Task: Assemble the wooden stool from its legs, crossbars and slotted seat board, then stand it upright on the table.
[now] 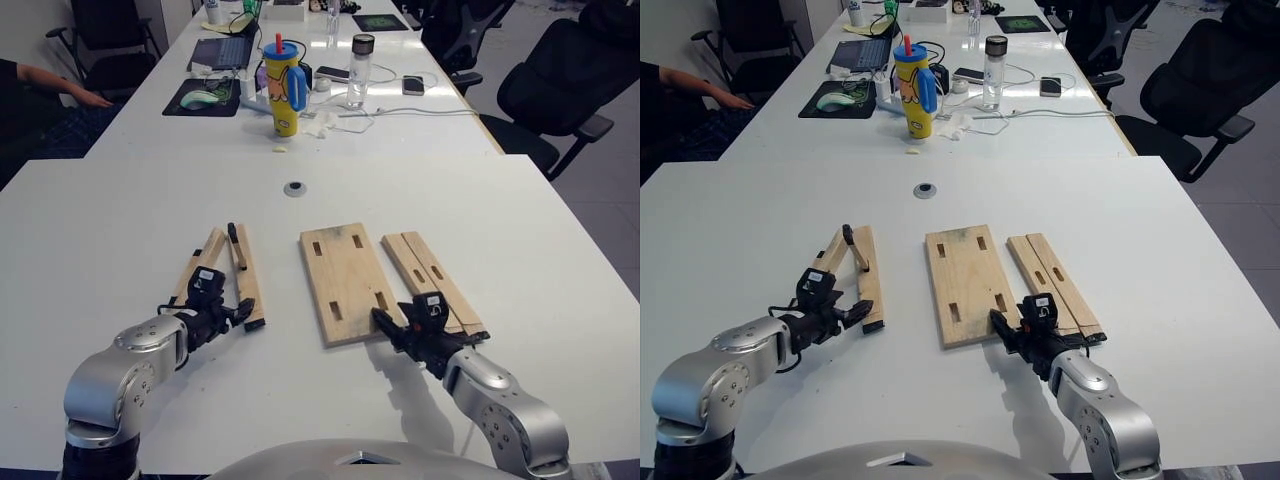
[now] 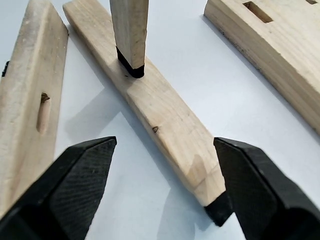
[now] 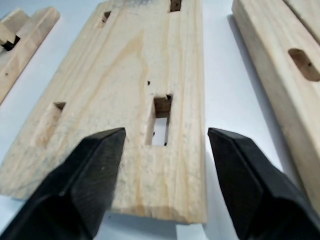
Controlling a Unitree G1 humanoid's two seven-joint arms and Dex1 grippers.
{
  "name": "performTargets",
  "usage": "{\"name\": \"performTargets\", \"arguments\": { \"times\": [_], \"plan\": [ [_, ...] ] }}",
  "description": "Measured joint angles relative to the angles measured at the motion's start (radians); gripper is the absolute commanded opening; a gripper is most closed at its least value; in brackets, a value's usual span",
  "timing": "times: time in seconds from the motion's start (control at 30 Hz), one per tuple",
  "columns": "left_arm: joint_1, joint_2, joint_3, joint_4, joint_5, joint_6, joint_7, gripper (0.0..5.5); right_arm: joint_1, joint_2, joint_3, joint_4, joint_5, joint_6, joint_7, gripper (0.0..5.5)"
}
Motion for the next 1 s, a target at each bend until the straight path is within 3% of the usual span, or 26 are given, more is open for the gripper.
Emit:
{"name": "performTargets", "arguments": {
  "times": [0.3,0.77,1.0],
  "plan": [
    [-0.102,-0.061,0.075,0.054,-0.025,0.168,0.019,3.61,-0.004,0.090,0.074,0.054,0.023,-0.044,0.008,3.07],
    [-0.157,-0.092,0.049,0.094,0.005,0.237,0.048,3.61,-0.017,0.127,0.171,0.120,-0.005,-0.112,0.011,3.07],
    [-0.120,0.027,-0.073,0.127,0.023,0.170,0.011,3.61,-0.015,0.145,0.186,0.113,-0.004,-0.103,-0.014,3.07]
  ]
}}
